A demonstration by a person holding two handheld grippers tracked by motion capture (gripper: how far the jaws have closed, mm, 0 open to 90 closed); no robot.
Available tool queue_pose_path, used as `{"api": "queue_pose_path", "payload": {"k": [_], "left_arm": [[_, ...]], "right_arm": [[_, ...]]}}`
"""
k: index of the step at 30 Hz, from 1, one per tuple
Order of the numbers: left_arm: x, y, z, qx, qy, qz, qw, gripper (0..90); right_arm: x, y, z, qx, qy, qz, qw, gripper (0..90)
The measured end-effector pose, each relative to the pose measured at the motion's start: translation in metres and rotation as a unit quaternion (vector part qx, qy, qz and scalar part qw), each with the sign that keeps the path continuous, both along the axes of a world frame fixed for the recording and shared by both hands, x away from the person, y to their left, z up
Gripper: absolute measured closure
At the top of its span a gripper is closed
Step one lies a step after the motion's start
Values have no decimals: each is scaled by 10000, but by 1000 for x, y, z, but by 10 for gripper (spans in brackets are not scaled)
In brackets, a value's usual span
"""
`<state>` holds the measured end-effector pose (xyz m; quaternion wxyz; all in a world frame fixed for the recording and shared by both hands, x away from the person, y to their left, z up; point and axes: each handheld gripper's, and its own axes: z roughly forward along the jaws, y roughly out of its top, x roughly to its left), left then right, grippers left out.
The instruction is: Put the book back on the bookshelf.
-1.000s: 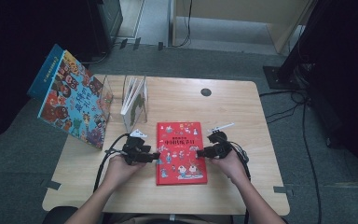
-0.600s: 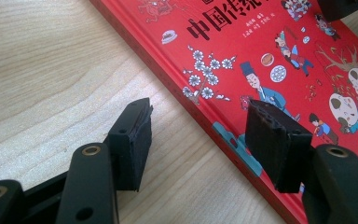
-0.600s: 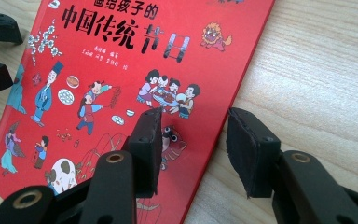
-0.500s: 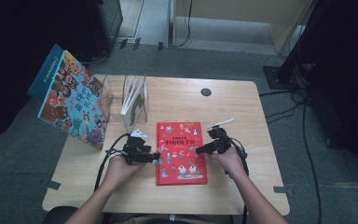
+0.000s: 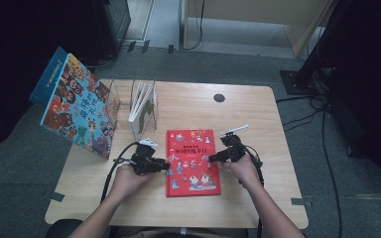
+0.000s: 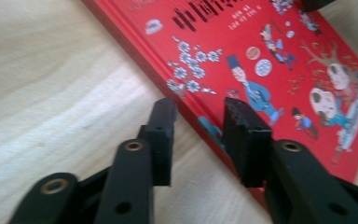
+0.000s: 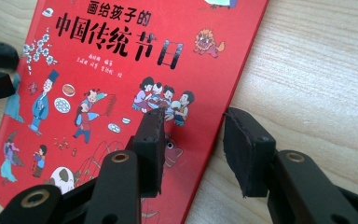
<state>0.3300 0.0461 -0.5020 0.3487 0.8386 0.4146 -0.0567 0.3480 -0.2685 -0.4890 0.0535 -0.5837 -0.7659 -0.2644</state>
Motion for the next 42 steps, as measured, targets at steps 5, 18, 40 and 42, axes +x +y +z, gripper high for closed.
{"api": "queue_pose_path", "payload": {"k": [5,18,40,42], "left_arm": [[1,1,0,-9,58,6,10000,702],[0,0,-1,-38,14,42,10000,702],[2,4,-2,-165,122,81,9998,694],[2,4,-2,-168,115,95,9997,693]], "right_arm": [[0,2,1,-55,20,-61,10000,588],[0,0,17,103,-10,-49,9999,612],[13,51,87,357,-49,801,9961,709],[17,60,88,426,-15,864,9953,744]]}}
